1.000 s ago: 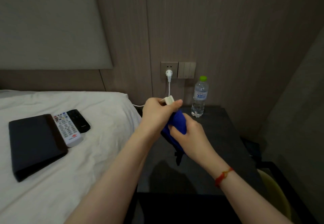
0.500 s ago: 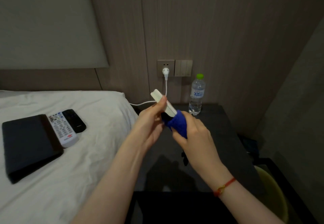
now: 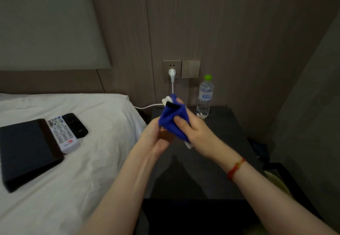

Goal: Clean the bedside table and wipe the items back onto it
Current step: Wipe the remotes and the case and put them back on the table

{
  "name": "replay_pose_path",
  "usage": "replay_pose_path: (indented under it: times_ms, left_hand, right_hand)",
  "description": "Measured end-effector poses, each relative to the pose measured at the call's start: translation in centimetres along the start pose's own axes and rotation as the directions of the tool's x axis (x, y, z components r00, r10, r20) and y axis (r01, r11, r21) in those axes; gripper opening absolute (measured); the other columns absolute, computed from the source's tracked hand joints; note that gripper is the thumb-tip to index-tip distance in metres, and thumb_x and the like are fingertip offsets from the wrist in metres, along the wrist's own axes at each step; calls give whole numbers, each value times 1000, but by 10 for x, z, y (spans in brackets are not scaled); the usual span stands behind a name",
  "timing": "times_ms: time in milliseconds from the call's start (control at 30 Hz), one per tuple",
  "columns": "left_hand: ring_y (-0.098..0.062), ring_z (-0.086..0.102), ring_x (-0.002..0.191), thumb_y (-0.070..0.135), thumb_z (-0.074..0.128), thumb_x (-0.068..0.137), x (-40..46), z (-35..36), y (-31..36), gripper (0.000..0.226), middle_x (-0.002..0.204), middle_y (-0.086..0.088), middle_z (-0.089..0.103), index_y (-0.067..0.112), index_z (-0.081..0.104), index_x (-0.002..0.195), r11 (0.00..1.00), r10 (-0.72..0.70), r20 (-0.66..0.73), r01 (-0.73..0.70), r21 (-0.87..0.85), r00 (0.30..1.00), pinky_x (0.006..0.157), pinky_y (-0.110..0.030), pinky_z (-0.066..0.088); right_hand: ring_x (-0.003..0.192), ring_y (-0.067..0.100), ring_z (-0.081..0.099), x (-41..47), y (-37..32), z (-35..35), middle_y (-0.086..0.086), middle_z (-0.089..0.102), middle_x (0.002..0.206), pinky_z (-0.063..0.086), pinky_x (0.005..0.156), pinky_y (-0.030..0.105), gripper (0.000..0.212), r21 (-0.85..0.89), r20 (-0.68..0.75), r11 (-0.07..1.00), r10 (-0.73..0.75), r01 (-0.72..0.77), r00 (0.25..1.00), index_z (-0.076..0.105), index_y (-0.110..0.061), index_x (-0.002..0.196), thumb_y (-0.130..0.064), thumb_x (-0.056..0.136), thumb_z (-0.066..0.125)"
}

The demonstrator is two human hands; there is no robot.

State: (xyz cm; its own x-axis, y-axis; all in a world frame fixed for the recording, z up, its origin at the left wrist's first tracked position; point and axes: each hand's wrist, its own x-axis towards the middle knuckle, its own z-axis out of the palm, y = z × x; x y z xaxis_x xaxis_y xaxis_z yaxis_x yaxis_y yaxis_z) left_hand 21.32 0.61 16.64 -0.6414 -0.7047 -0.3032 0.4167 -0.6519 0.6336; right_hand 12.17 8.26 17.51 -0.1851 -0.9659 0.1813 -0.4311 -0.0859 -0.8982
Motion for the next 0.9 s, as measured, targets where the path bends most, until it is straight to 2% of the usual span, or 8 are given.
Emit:
replay_pose_path:
  times_ms: [133, 233, 300, 400, 500, 600, 733, 900]
  left_hand:
    - [-16, 68, 67, 20, 60, 77, -1, 0, 6, 23, 75, -7, 68, 6, 68, 92, 996, -49, 60, 44, 78, 997, 60, -24, 57]
    - [-14, 68, 50, 9, 53, 87, 0, 1, 4, 20, 58, -7, 68, 5, 67, 73, 997, -20, 7, 20, 73, 1000, 49, -23, 55]
    - [-15, 68, 58, 6, 53, 87, 0, 4, 5, 12, 66, -8, 69, 5, 63, 81, 990, -15, -34, 20, 141, 999, 51, -23, 55]
    - [-18, 62, 83, 6, 64, 80, 2, 8, 3, 9, 86, -9, 65, 7, 60, 88, 968, 21, -114, 8, 250, 993, 70, -31, 55]
    - [-19, 62, 90, 10, 75, 72, 5, 13, -6, 29, 98, -10, 66, 11, 60, 97, 900, 158, -150, -80, 428, 976, 69, -31, 53]
    - [-22, 64, 86, 8, 78, 68, 4, 19, -8, 33, 92, -9, 65, 15, 53, 88, 856, 276, -155, -169, 489, 949, 68, -34, 56]
    - [-21, 64, 75, 5, 80, 63, 6, 22, 1, 36, 76, -5, 61, 15, 48, 75, 818, 385, -193, -237, 523, 902, 69, -37, 55]
    - [-15, 62, 66, 9, 81, 64, 11, 19, 0, 34, 74, -3, 60, 15, 49, 73, 813, 375, -236, -196, 548, 897, 58, -29, 54]
  right_hand:
    - [142, -1, 11, -15, 11, 6, -13, 13, 156, 11, 117, 24, 65, -102, 47, 992, -75, 80, 996, 11, -33, 145, -17, 94, 47]
    - [132, 4, 36, -1, 8, -6, -12, 37, 145, 28, 112, 23, 64, 24, 65, 1000, -5, 4, 998, 17, -32, 145, -15, 93, 50]
    - [114, 1, 52, 0, 7, -5, -15, 53, 123, 40, 100, 21, 58, -2, 52, 999, 35, -35, 998, 28, -34, 141, -17, 91, 52]
    - [114, 12, 55, -14, 11, 12, -6, 54, 127, 45, 98, 33, 56, -340, -149, 938, 20, -70, 989, 33, -29, 138, -20, 88, 57]
    - [118, 15, 51, -20, 14, 24, -1, 50, 131, 41, 101, 29, 61, -473, -348, 871, -48, -132, 936, 29, -17, 142, -23, 88, 57]
    - [111, 16, 56, -13, 16, 18, 1, 56, 124, 46, 97, 32, 58, -337, -398, 934, -28, -118, 917, 38, -16, 137, -22, 84, 62]
    - [91, 12, 61, -12, 22, 16, -5, 62, 97, 50, 82, 28, 28, -194, -345, 970, 72, -146, 936, 55, -21, 110, -25, 83, 63]
    - [89, 10, 61, -18, 27, 17, -3, 65, 97, 49, 79, 23, 27, -140, -345, 977, 102, -158, 933, 57, -21, 110, -28, 84, 62]
